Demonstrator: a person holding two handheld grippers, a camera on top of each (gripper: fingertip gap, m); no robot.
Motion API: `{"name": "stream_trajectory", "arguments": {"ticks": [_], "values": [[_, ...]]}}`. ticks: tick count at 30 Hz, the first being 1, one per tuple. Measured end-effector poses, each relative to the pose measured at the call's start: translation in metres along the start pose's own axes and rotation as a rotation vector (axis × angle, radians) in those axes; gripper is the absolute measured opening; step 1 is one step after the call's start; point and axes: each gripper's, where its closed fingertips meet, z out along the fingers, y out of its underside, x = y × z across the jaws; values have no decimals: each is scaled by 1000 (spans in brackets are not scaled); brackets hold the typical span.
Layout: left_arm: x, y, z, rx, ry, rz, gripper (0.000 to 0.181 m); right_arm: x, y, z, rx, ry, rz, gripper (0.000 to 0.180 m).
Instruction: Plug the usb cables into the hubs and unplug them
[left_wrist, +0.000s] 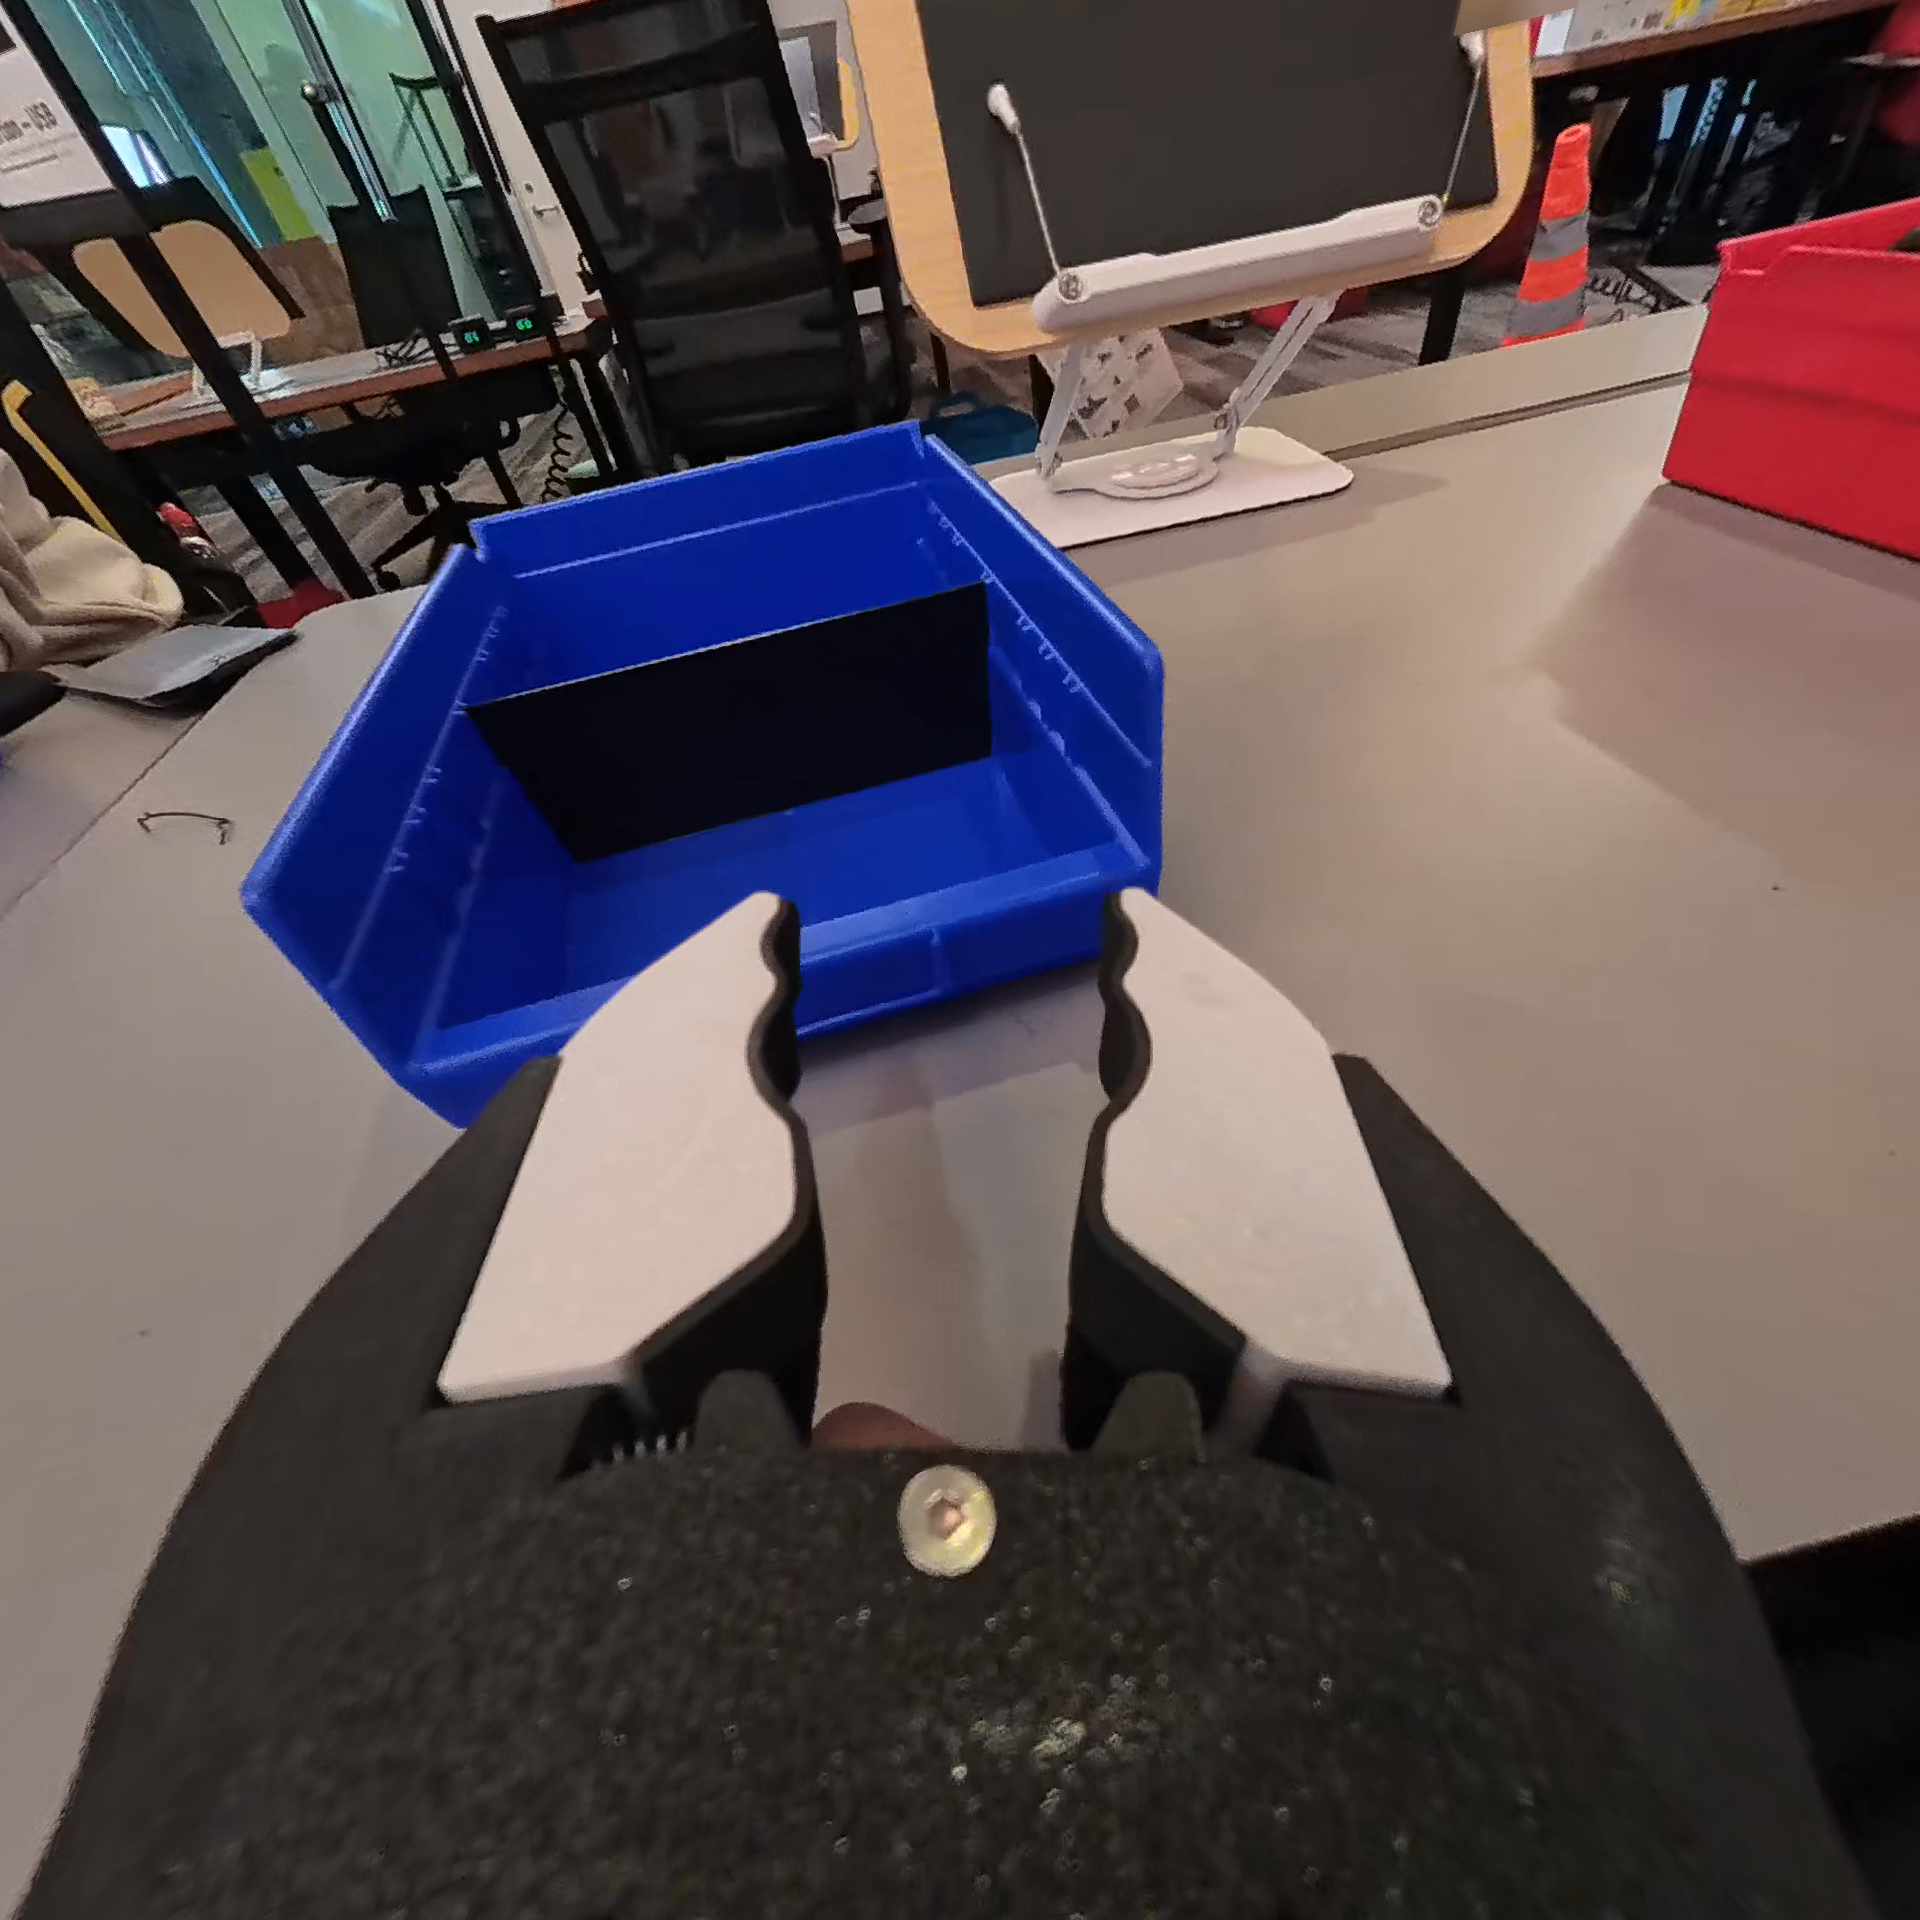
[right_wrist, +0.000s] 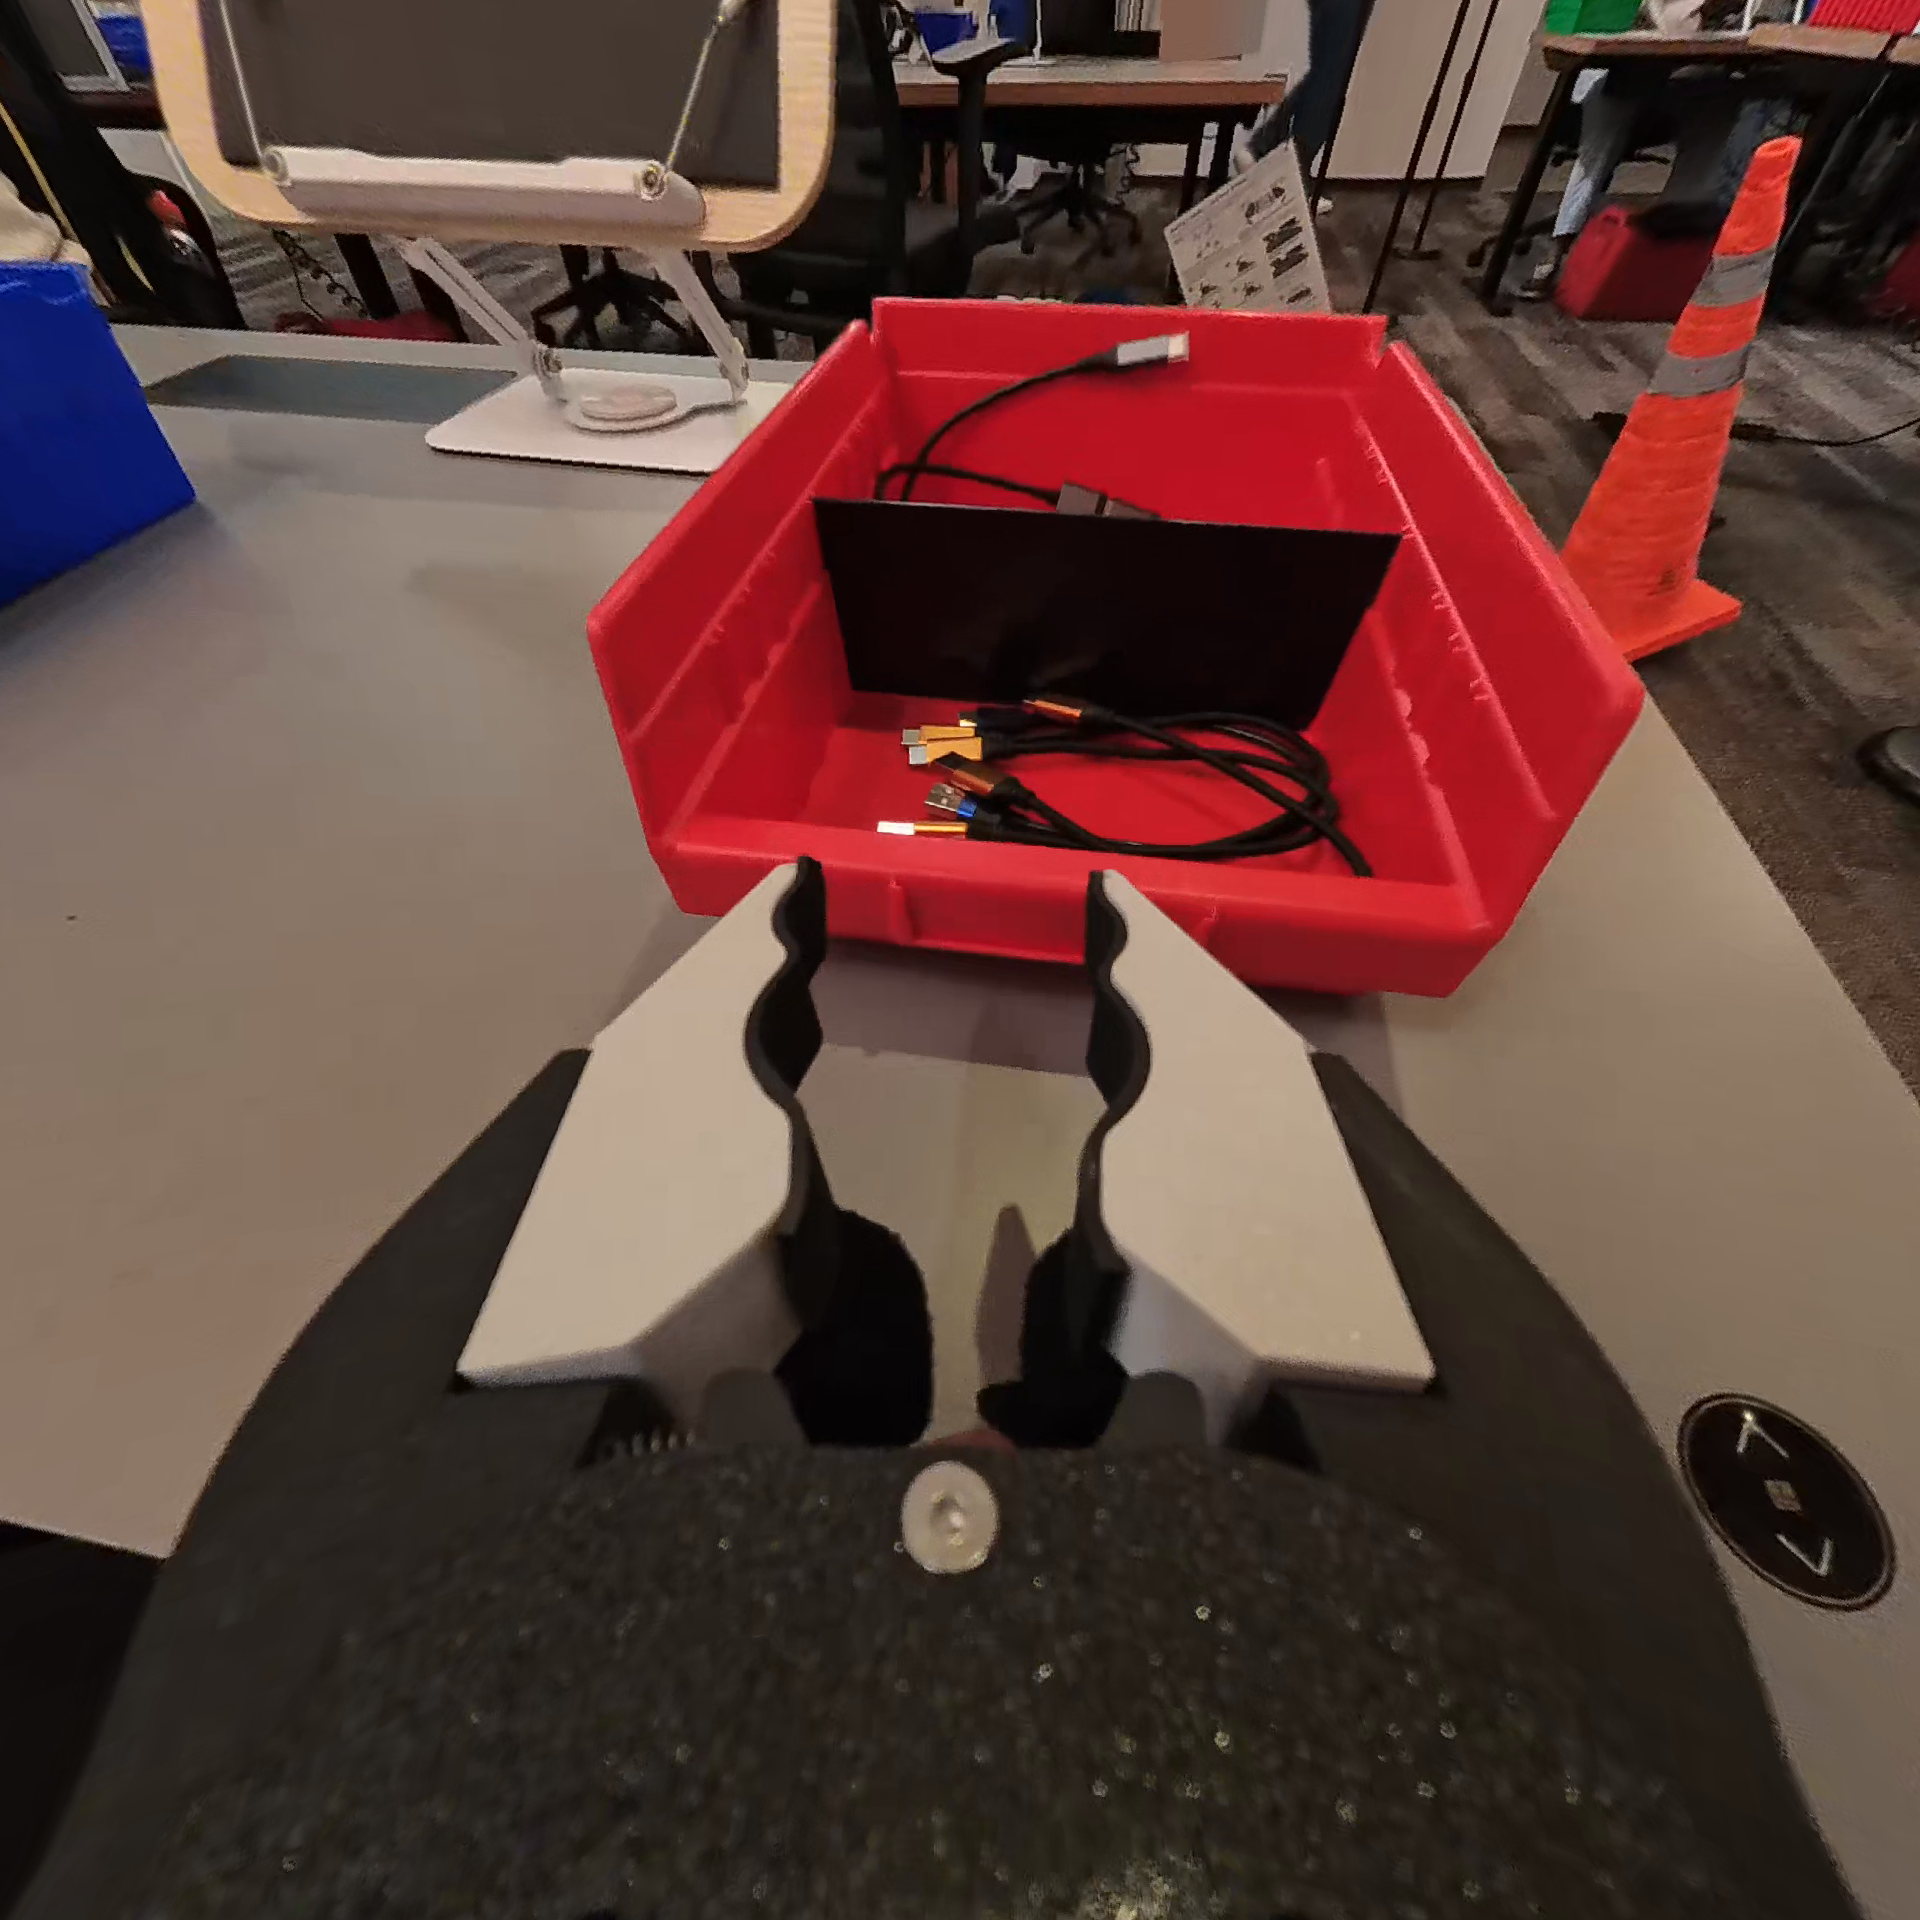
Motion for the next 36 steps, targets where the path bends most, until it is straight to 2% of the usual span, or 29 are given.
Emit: {"name": "stream_trajectory", "arguments": {"ticks": [6, 18, 22, 24, 26, 30, 32, 34, 36], "values": [[14, 7, 0, -63, 63, -74, 53, -3, 5, 3, -28, 3, -21, 47], [19, 6, -6, -72, 52, -31, 48, -6, 3, 1, -20, -11, -8, 44], [19, 5, -8, -62, 66, -62, 50, -47, -5, -1, 39, -185, -41, 54], [21, 1, -9, -30, 74, -49, 47, -75, 0, 11, 14, -256, -51, 67], [23, -4, -9, 15, 69, -5, 42, -88, -2, 34, -7, -216, -47, 85], [37, 5, -4, -20, 84, 89, 49, -110, -14, 70, -11, -201, -28, 81], [45, 9, -1, -40, 101, 117, 53, -117, -15, 80, -35, -198, -5, 87], [55, 9, 1, -42, 119, 135, 53, -128, -15, 79, -58, -236, -27, 86], [75, 5, 2, -33, 170, 136, 53, -140, -13, 69, -71, -293, -72, 77]]}}
